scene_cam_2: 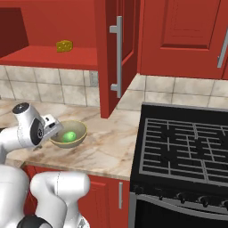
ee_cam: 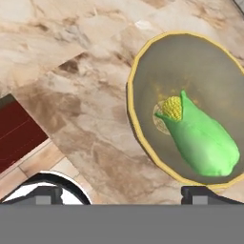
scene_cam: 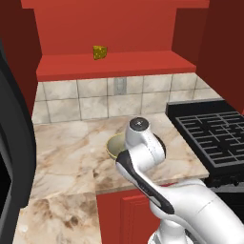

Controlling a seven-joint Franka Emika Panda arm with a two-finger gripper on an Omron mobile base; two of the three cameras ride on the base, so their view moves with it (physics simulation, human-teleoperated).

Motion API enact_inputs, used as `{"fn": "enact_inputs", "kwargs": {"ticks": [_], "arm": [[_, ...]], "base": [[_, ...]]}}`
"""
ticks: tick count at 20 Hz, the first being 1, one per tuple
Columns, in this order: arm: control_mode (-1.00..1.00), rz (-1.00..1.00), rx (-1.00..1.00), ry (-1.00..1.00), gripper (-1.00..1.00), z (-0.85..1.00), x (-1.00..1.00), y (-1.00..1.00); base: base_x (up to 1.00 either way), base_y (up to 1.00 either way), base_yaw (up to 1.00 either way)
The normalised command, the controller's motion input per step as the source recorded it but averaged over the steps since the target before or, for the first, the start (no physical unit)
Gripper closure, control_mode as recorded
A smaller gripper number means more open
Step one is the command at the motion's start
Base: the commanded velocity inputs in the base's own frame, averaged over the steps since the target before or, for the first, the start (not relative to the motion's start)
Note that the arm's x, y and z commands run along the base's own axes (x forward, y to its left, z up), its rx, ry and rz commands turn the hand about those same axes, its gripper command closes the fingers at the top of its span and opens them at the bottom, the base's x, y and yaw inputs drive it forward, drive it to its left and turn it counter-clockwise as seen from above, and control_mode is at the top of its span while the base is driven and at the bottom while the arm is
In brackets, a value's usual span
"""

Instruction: Pick the corn from the cabinet and place it in the bowl. Then pick the bowl and place it in the sink. Then turn on the sink facuet.

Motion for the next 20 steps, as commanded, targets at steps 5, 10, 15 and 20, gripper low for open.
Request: {"fn": "enact_inputs", "kwargs": {"ticks": [5,10,15,20], "arm": [[-1.0,0.0,-0.09,0.0,-1.0,-0.16,0.51,0.0],[-1.0,0.0,-0.04,0.01,-1.0,-0.18,0.37,0.0],[-1.0,0.0,-0.02,0.02,-1.0,-0.22,0.22,0.0],[-1.0,0.02,-0.01,0.0,-1.0,-0.2,0.0,0.0]], "base": [[0.0,0.0,0.0],[0.0,0.0,0.0],[0.0,0.0,0.0],[0.0,0.0,0.0]]}}
